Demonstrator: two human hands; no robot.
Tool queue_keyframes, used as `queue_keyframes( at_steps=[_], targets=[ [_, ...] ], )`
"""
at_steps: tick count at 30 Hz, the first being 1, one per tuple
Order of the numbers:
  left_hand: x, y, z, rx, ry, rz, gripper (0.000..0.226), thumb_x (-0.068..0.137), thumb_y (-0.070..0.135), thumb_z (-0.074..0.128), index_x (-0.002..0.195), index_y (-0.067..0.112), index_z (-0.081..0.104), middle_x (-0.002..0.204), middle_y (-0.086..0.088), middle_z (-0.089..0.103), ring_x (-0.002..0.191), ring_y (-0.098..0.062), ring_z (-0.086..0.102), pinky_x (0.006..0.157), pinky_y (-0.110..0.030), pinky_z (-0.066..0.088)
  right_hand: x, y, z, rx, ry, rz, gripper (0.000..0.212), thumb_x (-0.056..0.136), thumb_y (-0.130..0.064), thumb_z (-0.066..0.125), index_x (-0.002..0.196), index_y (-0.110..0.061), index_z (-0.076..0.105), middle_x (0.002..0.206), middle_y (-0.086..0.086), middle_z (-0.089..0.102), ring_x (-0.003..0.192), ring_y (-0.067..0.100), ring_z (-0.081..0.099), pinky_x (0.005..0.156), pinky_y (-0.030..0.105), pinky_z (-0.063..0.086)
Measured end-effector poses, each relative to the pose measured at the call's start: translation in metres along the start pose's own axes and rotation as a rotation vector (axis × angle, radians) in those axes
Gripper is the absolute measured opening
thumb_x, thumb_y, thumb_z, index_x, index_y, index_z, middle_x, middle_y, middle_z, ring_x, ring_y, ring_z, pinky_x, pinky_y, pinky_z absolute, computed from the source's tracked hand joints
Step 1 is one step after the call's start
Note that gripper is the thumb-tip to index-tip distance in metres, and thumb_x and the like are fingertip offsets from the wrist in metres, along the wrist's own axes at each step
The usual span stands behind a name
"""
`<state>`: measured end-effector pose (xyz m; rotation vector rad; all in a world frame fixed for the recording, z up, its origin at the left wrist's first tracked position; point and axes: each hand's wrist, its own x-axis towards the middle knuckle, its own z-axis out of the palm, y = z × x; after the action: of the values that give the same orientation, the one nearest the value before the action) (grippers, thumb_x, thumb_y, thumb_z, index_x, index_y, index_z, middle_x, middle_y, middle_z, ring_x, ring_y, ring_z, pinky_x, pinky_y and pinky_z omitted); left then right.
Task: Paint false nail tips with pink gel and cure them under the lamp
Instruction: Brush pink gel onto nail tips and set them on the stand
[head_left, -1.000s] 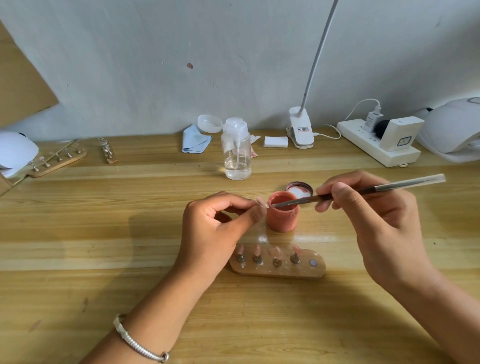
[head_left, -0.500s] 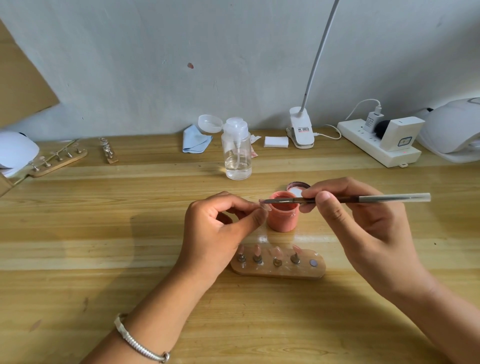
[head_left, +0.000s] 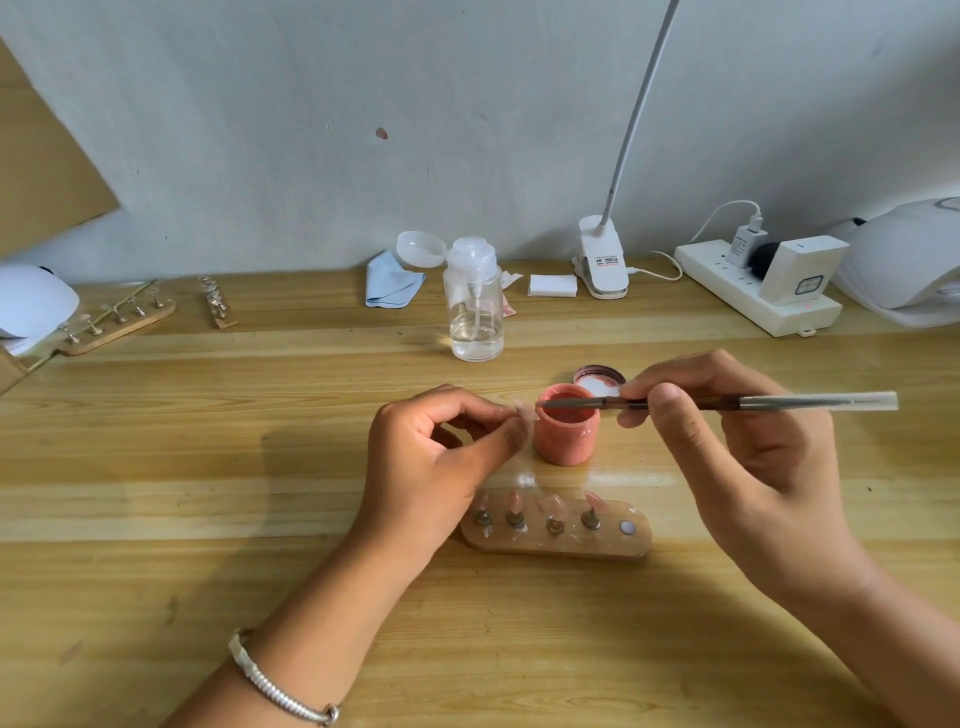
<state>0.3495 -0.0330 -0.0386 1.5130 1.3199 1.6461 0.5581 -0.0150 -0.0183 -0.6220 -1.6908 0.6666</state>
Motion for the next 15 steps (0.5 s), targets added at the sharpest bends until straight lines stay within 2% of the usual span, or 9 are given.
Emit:
queue_keyframes(
  at_steps=[3, 6, 12, 15],
  targets=[
    [-0.0005, 0.0000, 0.0003, 0.006, -0.014, -0.001, 0.009, 0.068, 0.018, 0.084, 0.072, 0.020, 0.076, 0.071, 0.001, 0.074, 0.062, -0.004, 0.062, 0.056, -0.013, 0.043, -0.0003, -0.0009, 0.0032, -0.014, -0.046, -0.018, 0.015, 0.099, -0.024, 0.057, 0.103, -0.021, 0.071, 0.095, -0.001, 0.073, 0.093, 0.024, 0.070, 0.082, 0.031, 0.053],
    [-0.0006, -0.0003, 0.0007, 0.008, -0.018, -0.009, 0.010, 0.068, 0.018, 0.085, 0.071, 0.020, 0.077, 0.070, 0.000, 0.073, 0.060, -0.004, 0.060, 0.054, -0.013, 0.041, -0.0017, -0.0003, 0.0053, -0.039, -0.066, -0.010, 0.015, 0.097, -0.024, 0.058, 0.101, -0.018, 0.071, 0.096, -0.001, 0.070, 0.096, 0.022, 0.070, 0.083, 0.025, 0.051],
    [-0.0002, -0.0012, -0.0006, 0.005, 0.007, -0.011, 0.009, 0.068, 0.020, 0.084, 0.071, 0.017, 0.077, 0.066, -0.001, 0.072, 0.059, -0.006, 0.060, 0.054, -0.014, 0.042, -0.0007, -0.0007, 0.0005, -0.064, -0.010, -0.007, 0.020, 0.094, -0.024, 0.056, 0.088, -0.010, 0.070, 0.087, 0.004, 0.068, 0.083, 0.020, 0.068, 0.078, 0.024, 0.049],
    [0.0002, -0.0016, -0.0001, -0.004, 0.001, -0.015, 0.009, 0.068, 0.020, 0.084, 0.072, 0.016, 0.077, 0.067, -0.001, 0.072, 0.060, -0.006, 0.060, 0.054, -0.014, 0.042, -0.0008, -0.0009, -0.0003, -0.061, 0.008, -0.006, 0.021, 0.096, -0.024, 0.055, 0.090, -0.011, 0.070, 0.086, 0.004, 0.069, 0.084, 0.022, 0.067, 0.079, 0.026, 0.049]
  ],
)
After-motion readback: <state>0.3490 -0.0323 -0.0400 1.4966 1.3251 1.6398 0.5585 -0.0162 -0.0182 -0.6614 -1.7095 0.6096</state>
